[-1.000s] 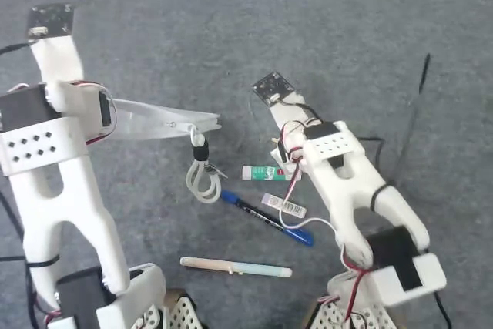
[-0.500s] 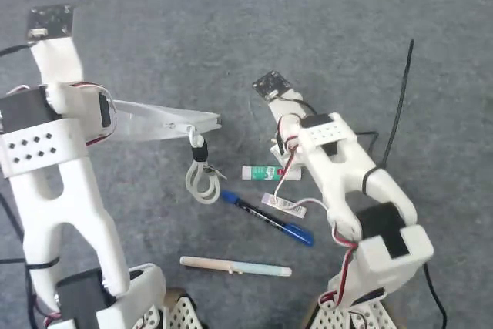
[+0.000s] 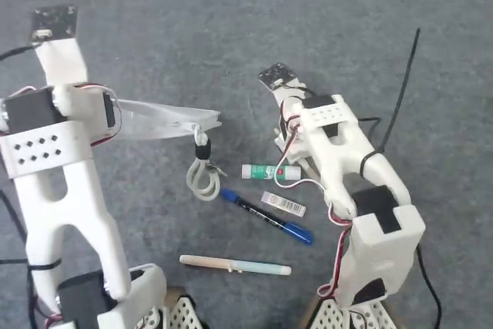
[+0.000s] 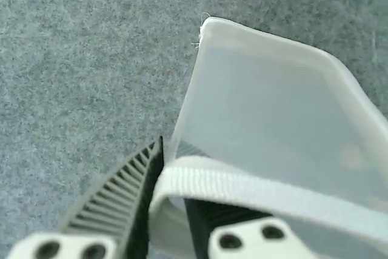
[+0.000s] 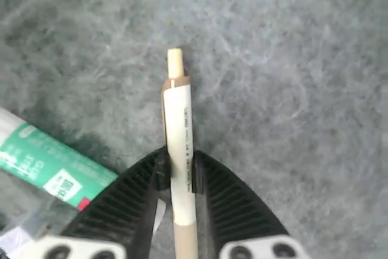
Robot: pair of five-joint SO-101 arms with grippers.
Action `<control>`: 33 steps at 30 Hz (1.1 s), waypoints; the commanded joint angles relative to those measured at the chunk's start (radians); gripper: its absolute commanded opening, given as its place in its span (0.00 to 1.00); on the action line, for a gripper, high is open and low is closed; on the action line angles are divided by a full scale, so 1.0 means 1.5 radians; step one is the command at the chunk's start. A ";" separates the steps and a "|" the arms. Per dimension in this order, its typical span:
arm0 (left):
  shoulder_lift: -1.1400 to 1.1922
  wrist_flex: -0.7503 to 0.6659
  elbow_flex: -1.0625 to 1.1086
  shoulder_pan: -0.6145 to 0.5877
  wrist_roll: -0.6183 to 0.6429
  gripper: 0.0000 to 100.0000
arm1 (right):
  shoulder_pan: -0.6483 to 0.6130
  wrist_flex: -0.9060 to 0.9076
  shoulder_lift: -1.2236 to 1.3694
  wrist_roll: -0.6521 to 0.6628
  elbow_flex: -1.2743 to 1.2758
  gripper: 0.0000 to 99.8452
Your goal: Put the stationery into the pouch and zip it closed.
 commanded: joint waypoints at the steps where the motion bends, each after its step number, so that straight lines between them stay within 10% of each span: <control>1: 0.023 -0.016 0.030 0.009 0.016 0.02 | 0.018 -0.001 -0.069 0.001 0.029 0.01; 33: 0.023 -0.018 0.030 0.009 0.018 0.02 | -0.008 0.038 -0.439 -0.183 0.178 0.01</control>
